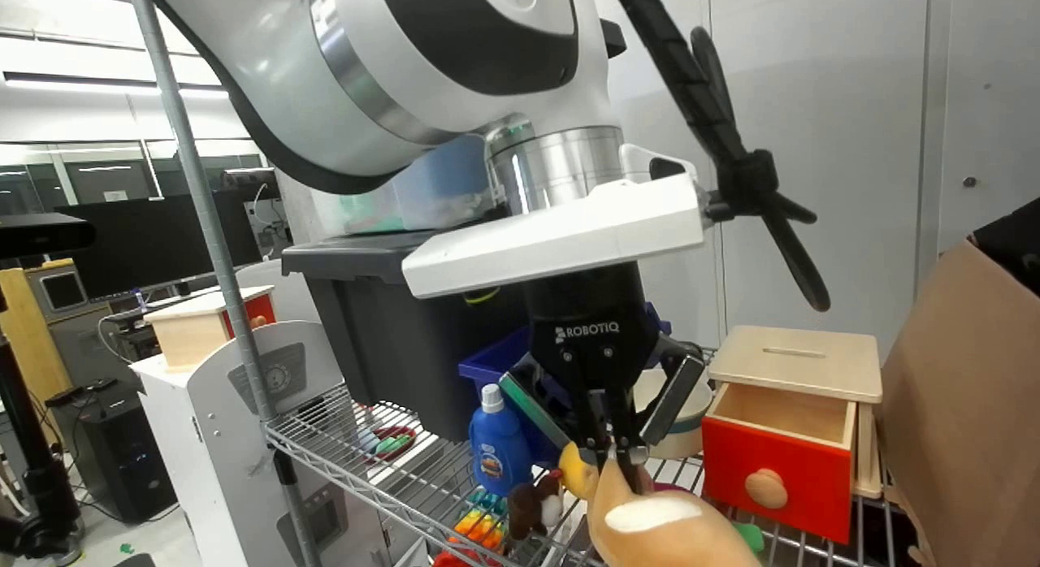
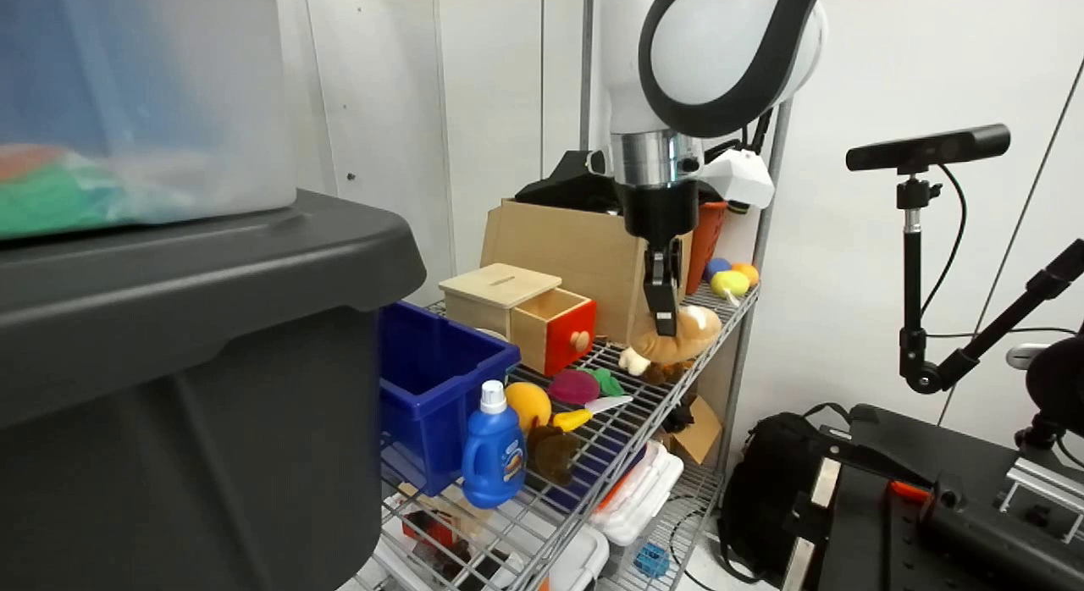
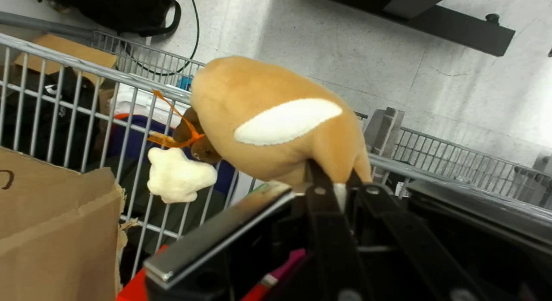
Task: Put the brown plush toy in the blue storage container
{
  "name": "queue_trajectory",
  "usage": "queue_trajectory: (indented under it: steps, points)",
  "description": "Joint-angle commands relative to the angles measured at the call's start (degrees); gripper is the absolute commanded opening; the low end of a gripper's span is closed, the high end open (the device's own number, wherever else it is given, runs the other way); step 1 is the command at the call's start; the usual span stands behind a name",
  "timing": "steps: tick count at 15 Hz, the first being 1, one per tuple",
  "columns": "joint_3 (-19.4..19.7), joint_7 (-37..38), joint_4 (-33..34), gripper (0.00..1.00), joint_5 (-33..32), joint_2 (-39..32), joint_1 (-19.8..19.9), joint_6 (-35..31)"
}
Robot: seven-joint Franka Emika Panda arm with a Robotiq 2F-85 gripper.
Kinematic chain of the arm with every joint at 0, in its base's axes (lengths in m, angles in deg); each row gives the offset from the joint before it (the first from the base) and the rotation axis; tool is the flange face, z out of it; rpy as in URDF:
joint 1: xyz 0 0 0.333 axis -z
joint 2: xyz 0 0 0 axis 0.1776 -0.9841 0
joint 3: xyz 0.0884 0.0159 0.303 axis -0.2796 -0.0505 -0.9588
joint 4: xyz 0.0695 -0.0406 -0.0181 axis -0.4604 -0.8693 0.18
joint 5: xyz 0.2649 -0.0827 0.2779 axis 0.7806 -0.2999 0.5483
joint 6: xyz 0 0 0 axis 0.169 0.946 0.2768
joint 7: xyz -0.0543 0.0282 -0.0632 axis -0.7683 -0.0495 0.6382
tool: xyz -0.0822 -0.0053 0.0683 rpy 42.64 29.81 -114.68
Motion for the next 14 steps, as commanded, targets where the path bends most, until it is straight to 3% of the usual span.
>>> queue_trajectory:
  steps: [1, 14]
  points:
    - [1.37, 2.58, -0.61, 0.02, -1.7, 3.08, -1.13, 2.57]
    - [0.85, 4.26, 9.24, 0.02, 4.93, 1.12, 0.85, 10.08]
